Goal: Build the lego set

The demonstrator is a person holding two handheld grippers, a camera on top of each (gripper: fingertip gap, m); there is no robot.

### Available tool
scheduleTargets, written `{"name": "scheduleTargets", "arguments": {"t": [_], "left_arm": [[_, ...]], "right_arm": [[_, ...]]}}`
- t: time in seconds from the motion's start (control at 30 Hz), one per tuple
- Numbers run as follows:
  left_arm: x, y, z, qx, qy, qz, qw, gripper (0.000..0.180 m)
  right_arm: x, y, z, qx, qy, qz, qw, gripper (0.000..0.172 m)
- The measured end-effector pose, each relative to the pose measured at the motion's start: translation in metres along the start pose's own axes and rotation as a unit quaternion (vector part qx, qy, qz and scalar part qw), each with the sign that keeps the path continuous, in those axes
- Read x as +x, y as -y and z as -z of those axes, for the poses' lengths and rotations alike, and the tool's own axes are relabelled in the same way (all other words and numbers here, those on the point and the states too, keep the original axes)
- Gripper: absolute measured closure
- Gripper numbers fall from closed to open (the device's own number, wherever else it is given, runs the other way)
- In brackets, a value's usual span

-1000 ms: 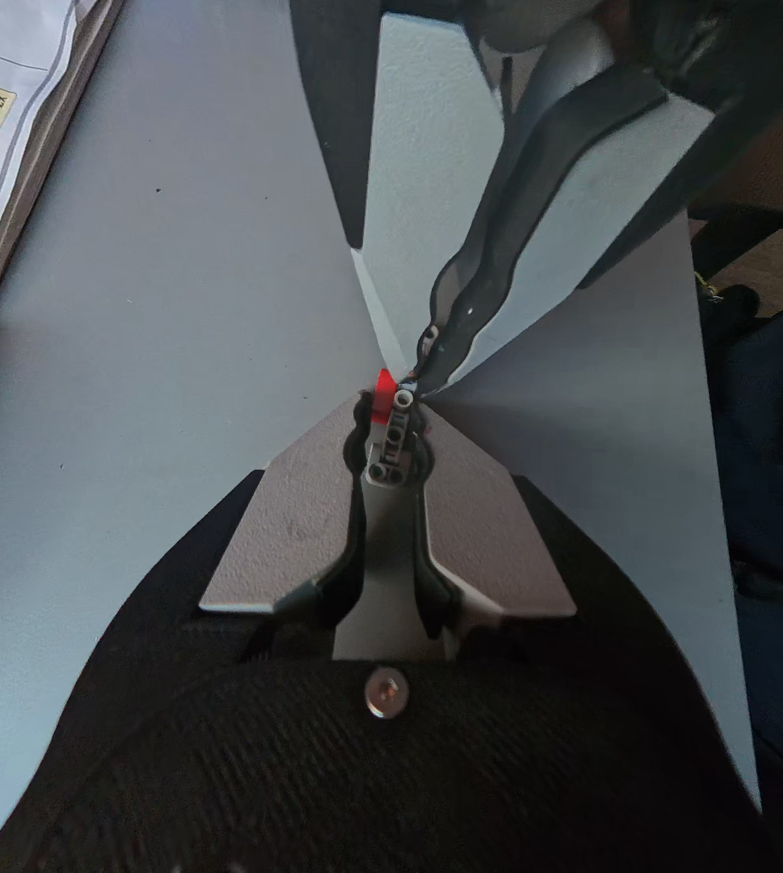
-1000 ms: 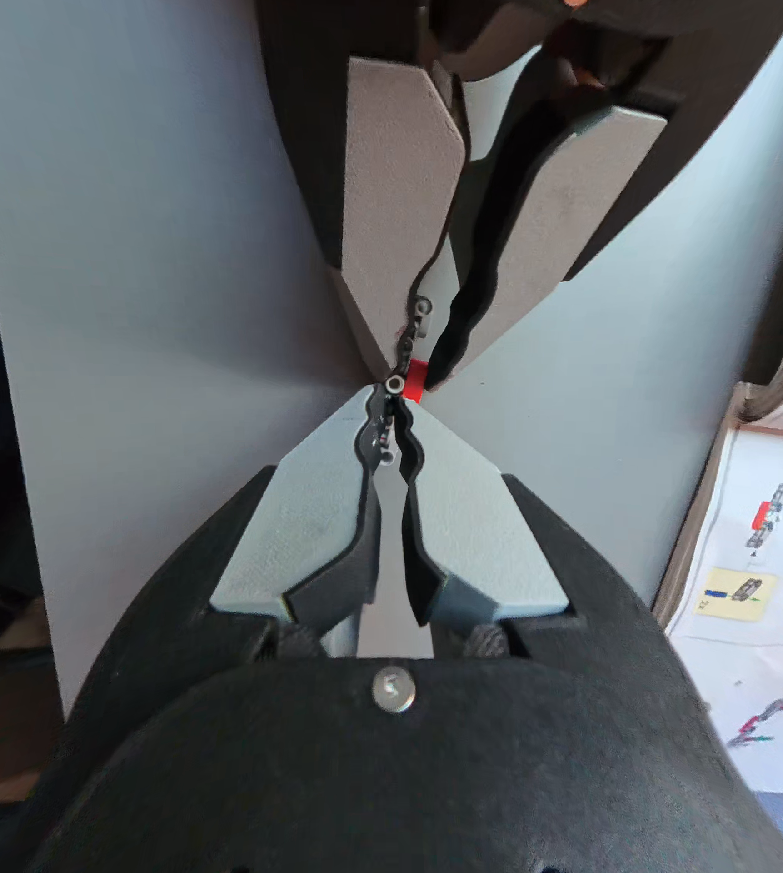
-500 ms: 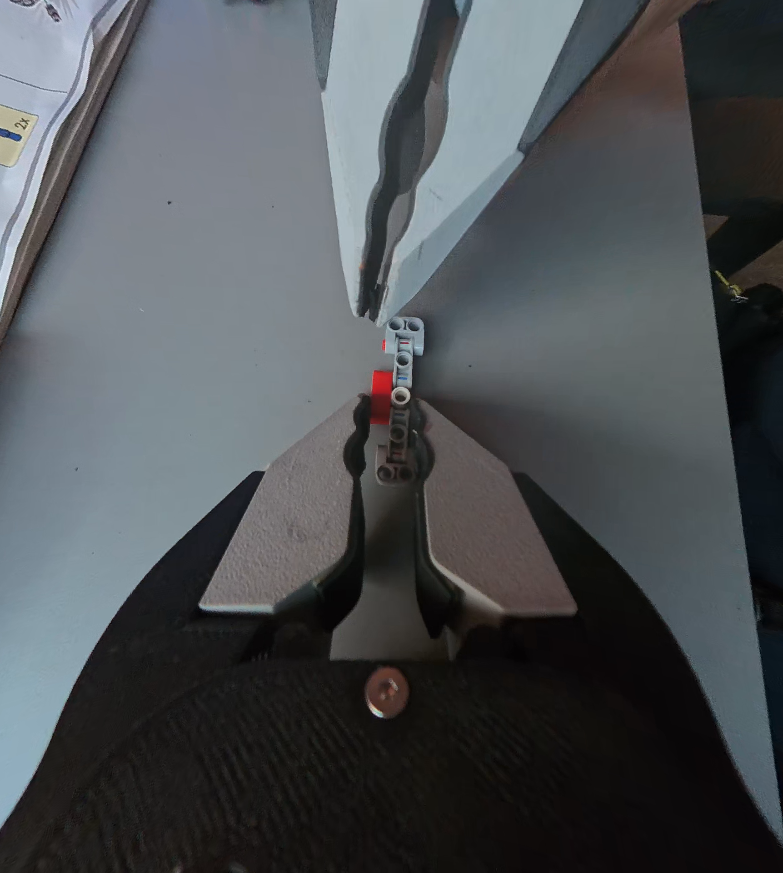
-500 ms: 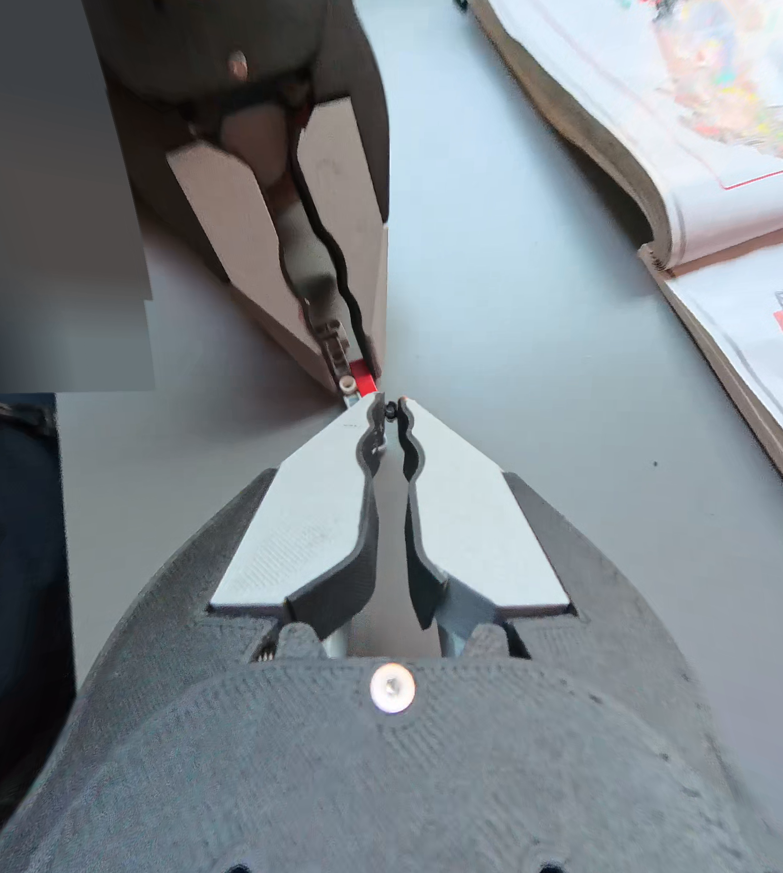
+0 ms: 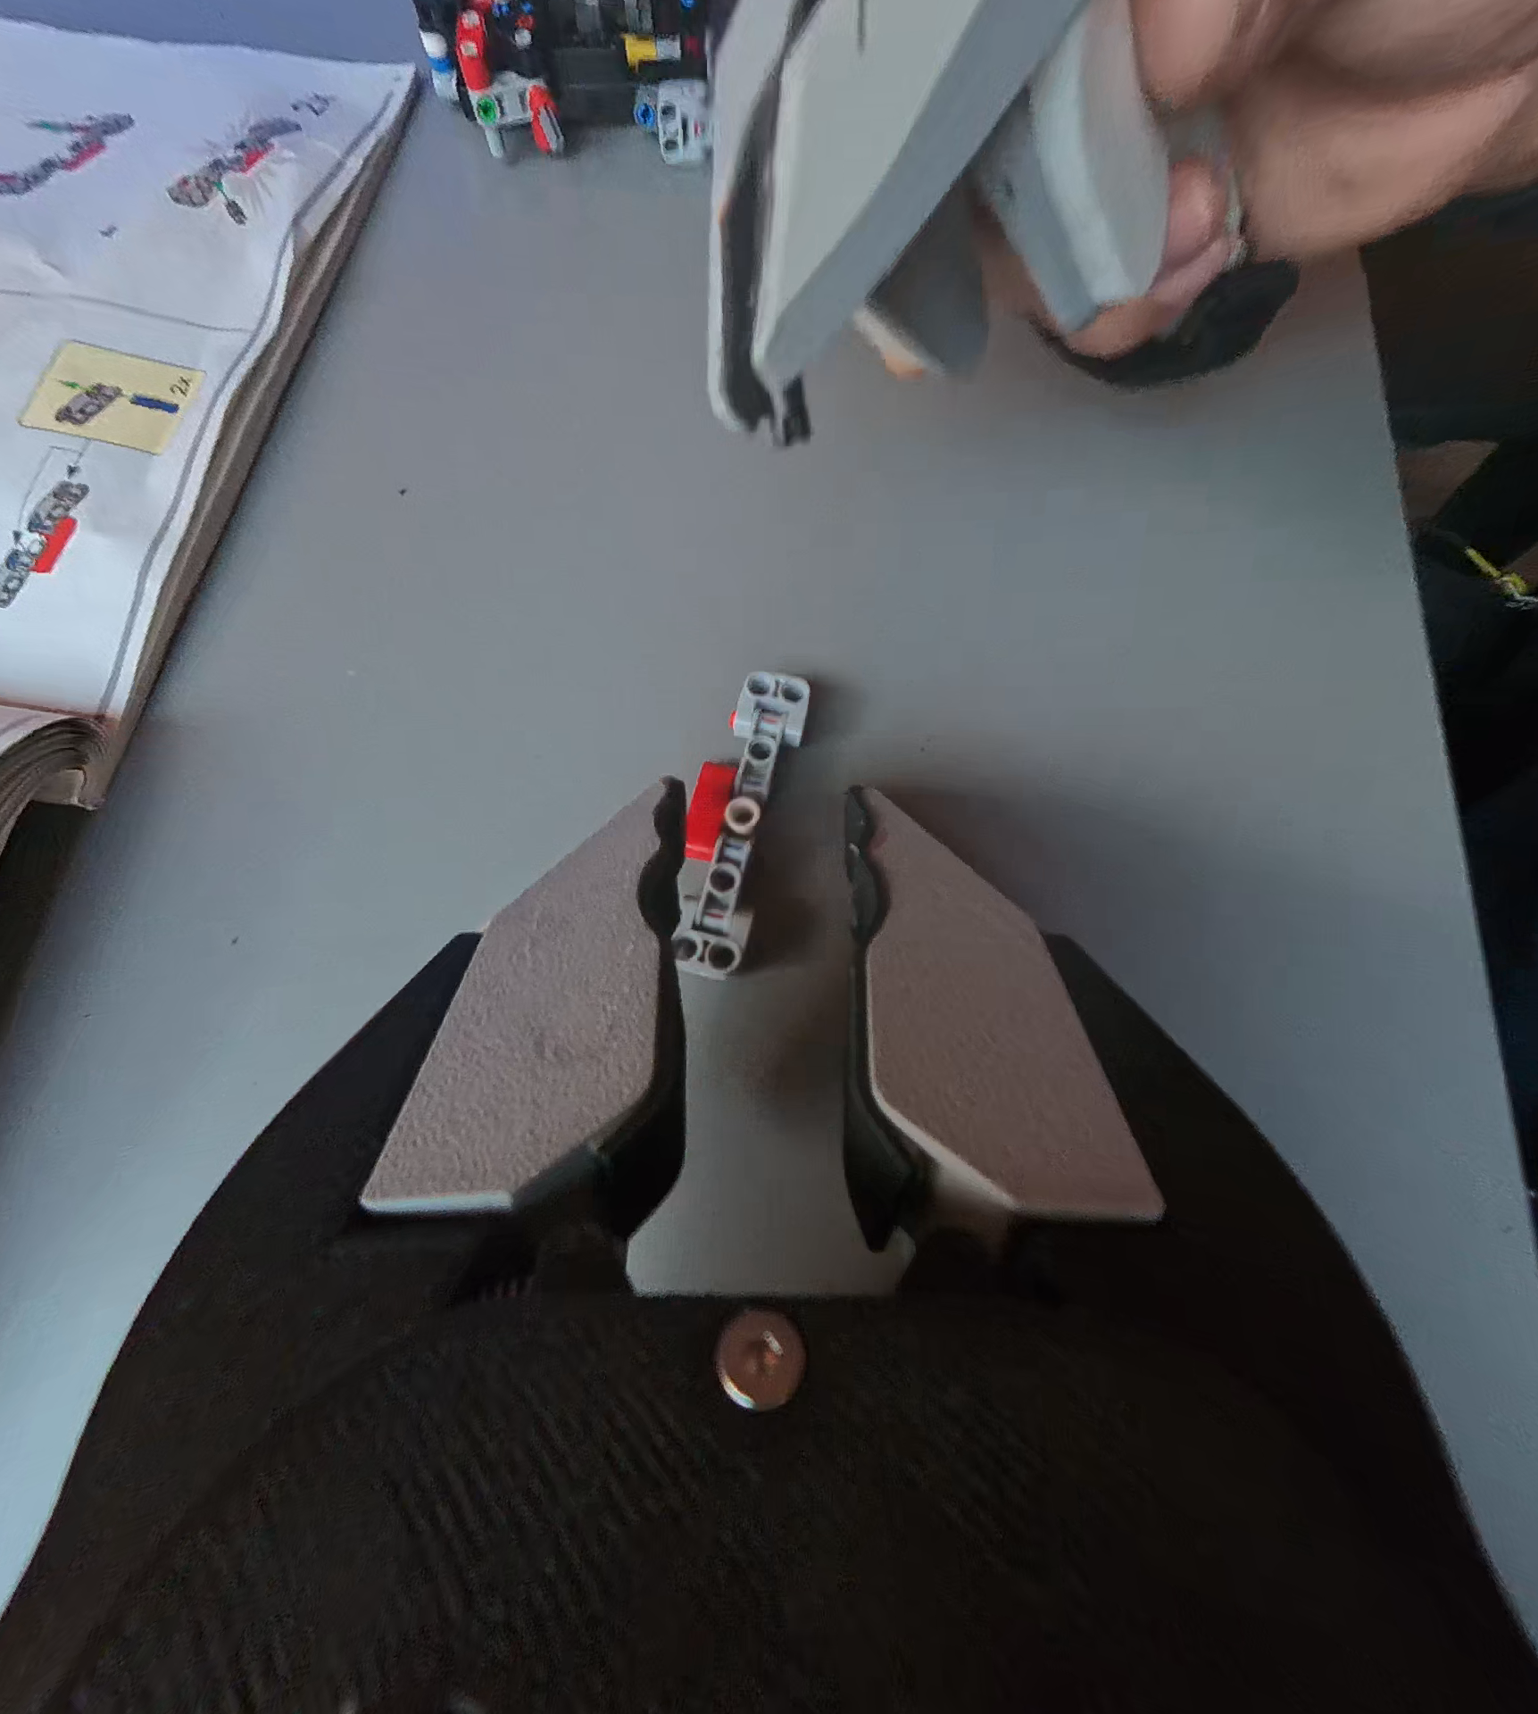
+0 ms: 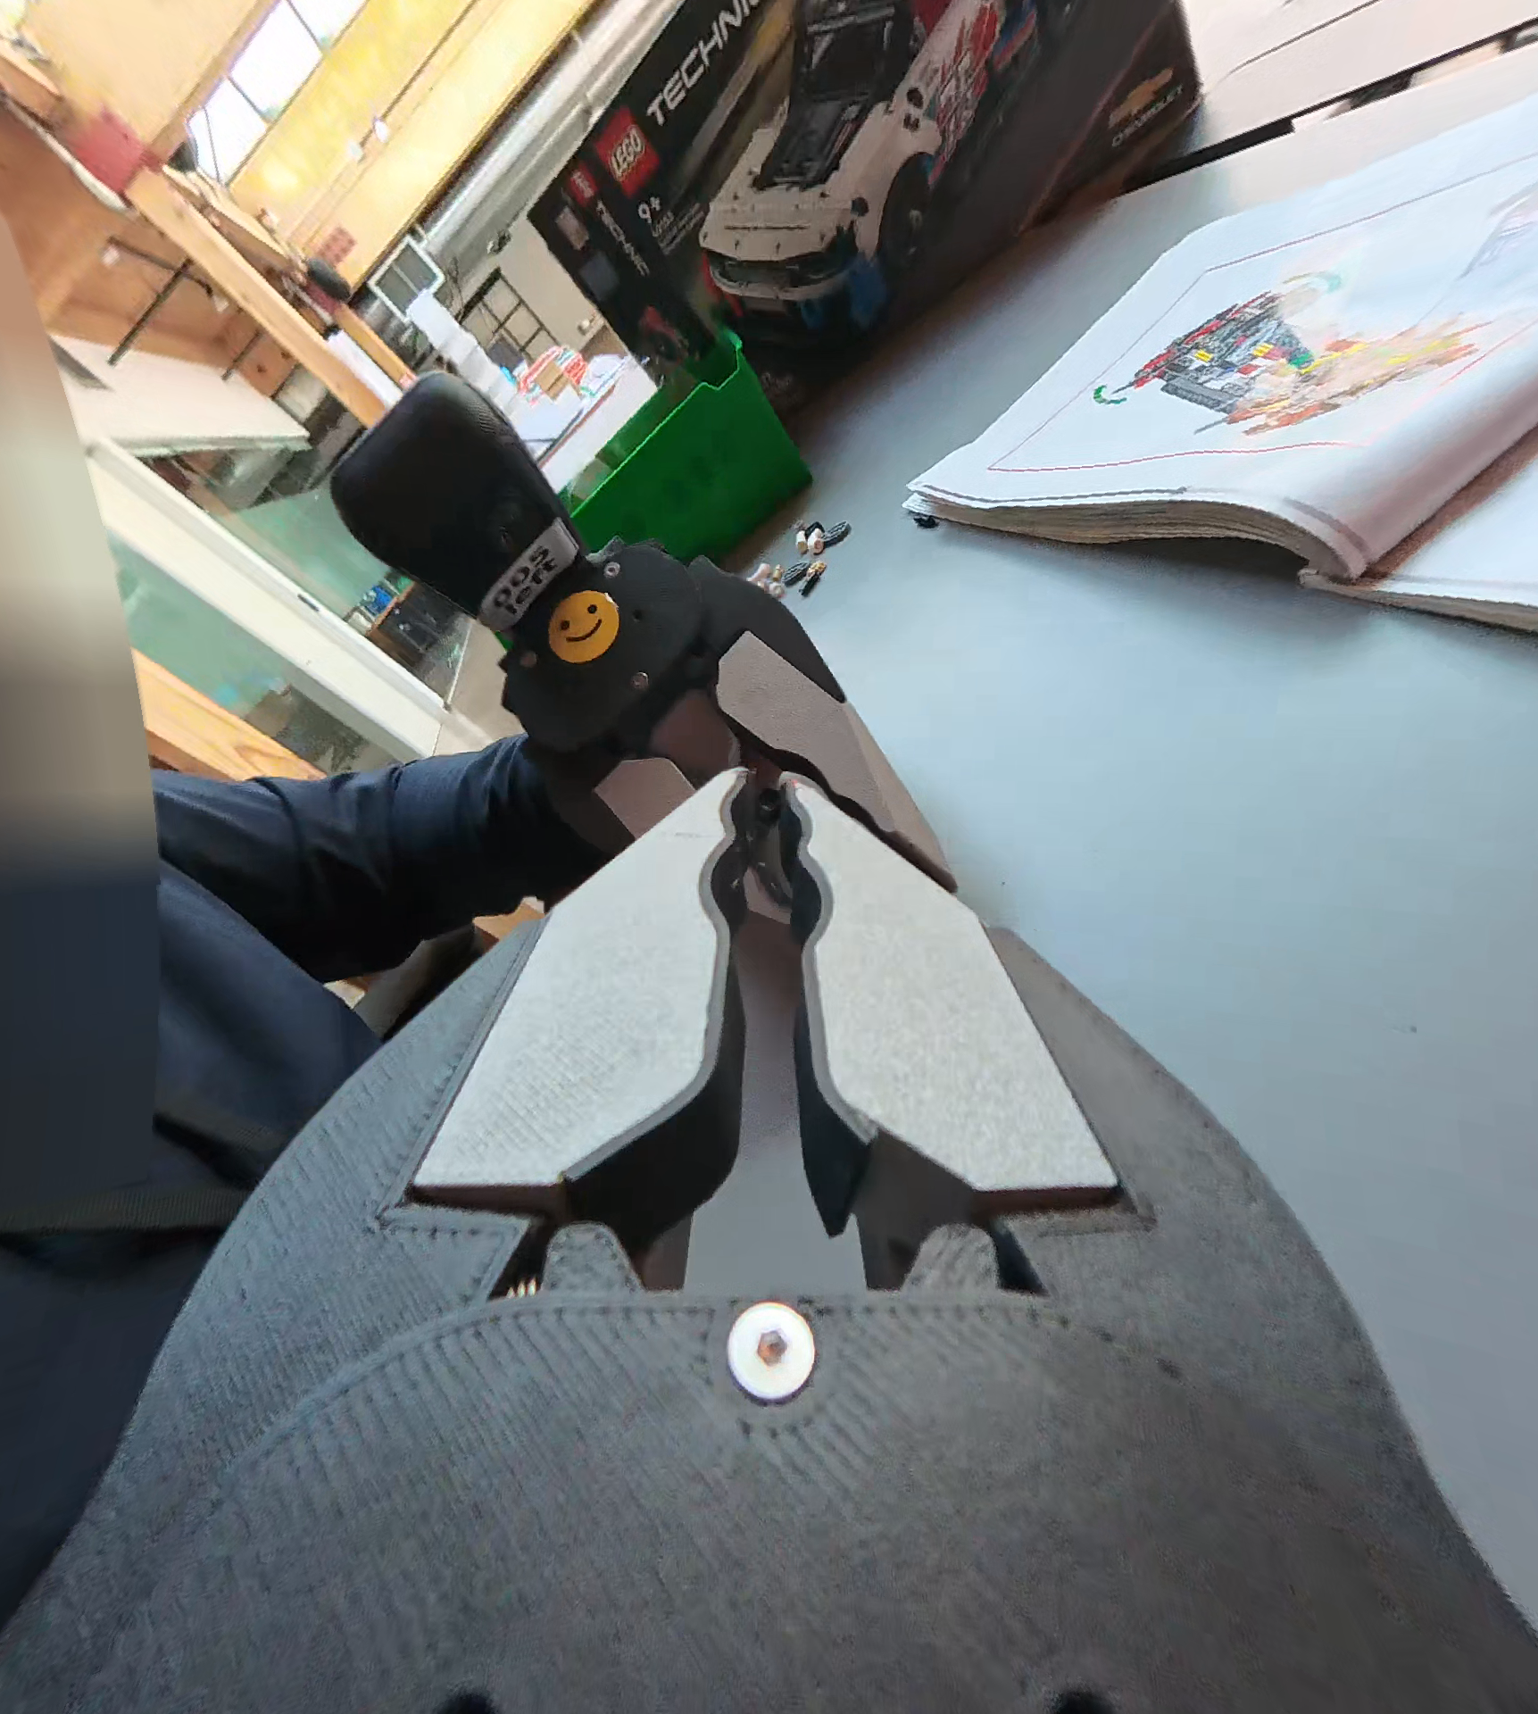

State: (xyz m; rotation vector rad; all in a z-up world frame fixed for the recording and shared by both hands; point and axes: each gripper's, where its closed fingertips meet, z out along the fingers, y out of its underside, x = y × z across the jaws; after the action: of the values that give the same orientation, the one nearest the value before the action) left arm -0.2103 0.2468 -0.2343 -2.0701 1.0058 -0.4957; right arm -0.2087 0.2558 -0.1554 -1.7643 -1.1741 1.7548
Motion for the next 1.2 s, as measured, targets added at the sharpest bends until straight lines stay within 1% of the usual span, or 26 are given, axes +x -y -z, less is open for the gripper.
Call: {"name": "scheduleTargets", "arguments": {"t": [0.1,0.23,0.33,0.4,0.47,0.7,0.93,1.2], "left_arm": [[-0.005,0.015,0.008,0.041,0.026,-0.007,0.999,0.152],[-0.014,0.038,0.023,0.106,0.088,-0.034,0.990,0.157],[-0.013,0.048,0.030,0.131,0.113,-0.057,0.983,0.160],[-0.016,0.048,0.030,0.127,0.130,-0.064,0.981,0.167],[-0.017,0.044,0.029,0.119,0.131,-0.068,0.982,0.172],[-0.024,0.039,0.028,0.111,0.137,-0.047,0.983,0.174],[-0.028,0.038,0.029,0.104,0.160,-0.055,0.980,0.180],[-0.028,0.038,0.031,0.115,0.137,-0.033,0.983,0.180]], "right_arm": [[-0.003,0.001,-0.003,0.026,0.009,-0.023,0.999,0.170],[-0.004,0.006,-0.006,0.069,0.040,-0.092,0.993,0.170],[-0.002,0.004,-0.014,0.083,0.053,-0.140,0.985,0.170],[-0.001,0.002,-0.021,0.082,0.060,-0.156,0.983,0.169],[0.002,0.002,-0.025,0.085,0.050,-0.154,0.983,0.169],[0.011,0.003,-0.029,0.093,0.022,-0.150,0.984,0.170],[0.017,0.004,-0.030,0.106,0.007,-0.155,0.982,0.170],[0.018,0.007,-0.031,0.113,0.006,-0.159,0.981,0.170]]}}
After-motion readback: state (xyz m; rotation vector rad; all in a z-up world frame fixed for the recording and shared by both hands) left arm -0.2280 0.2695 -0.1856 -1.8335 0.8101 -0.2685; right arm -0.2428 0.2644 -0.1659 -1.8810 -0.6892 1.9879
